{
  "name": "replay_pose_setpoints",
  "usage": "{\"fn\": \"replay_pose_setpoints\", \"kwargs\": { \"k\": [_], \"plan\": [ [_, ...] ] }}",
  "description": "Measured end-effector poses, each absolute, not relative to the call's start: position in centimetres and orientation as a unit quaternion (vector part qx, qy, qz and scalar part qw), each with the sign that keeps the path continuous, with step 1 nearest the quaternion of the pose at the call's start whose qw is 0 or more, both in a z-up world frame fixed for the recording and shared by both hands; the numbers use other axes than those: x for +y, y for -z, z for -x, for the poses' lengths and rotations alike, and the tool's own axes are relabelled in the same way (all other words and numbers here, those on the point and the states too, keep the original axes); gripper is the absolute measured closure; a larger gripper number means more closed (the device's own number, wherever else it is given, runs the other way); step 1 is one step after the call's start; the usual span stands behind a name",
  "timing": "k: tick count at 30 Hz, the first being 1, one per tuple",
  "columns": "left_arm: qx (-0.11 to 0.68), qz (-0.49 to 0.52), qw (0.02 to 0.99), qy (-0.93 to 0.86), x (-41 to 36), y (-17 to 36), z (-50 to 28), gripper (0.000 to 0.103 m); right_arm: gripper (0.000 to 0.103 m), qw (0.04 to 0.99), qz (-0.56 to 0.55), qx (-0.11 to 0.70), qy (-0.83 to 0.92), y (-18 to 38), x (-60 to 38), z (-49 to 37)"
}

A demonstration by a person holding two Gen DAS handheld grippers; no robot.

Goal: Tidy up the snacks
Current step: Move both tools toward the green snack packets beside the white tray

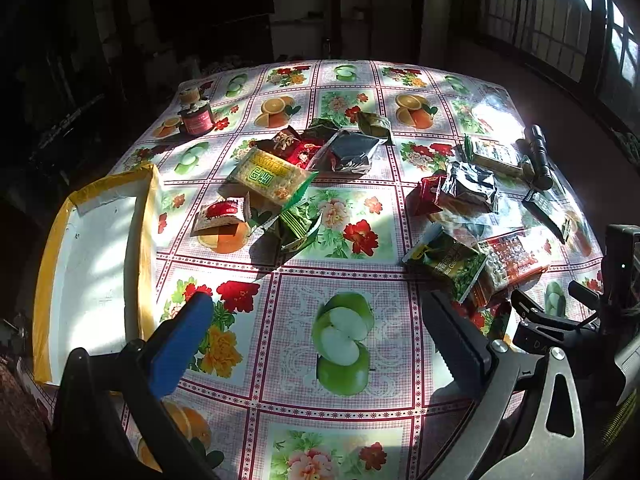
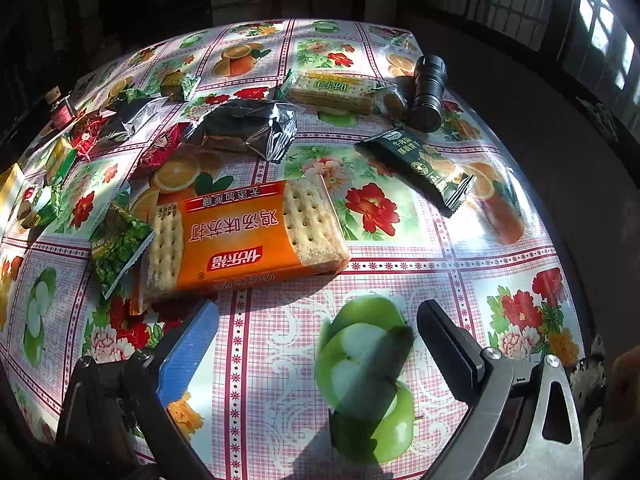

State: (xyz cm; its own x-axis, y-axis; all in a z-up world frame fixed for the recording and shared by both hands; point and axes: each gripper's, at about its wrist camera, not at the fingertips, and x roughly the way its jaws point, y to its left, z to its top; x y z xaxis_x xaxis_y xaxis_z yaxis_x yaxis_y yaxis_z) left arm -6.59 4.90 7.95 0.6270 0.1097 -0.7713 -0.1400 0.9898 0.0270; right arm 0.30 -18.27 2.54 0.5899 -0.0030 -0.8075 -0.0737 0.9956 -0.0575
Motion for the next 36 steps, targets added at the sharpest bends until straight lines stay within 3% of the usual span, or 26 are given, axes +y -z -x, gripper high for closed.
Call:
{"fn": "replay_pose_setpoints", "kwargs": {
  "k": [3, 10, 36],
  "plan": [
    [0.422, 0.019, 0.903, -0.078, 4.7, -8.5, 6.9, 0.0, 0.004, 0.897, -0.024, 0.439, -0.053, -3.7, -19.1, 0.9],
    [0.419, 0.019, 0.904, -0.082, 4.3, -9.5, 7.3, 0.0, 0.004, 0.907, -0.027, 0.415, -0.068, -6.8, -18.3, 2.3],
    [0.43, 0.038, 0.897, -0.092, 5.7, -9.0, 8.2, 0.0, 0.004, 0.909, 0.086, 0.404, -0.056, -8.5, -13.1, 3.8]
  ]
}}
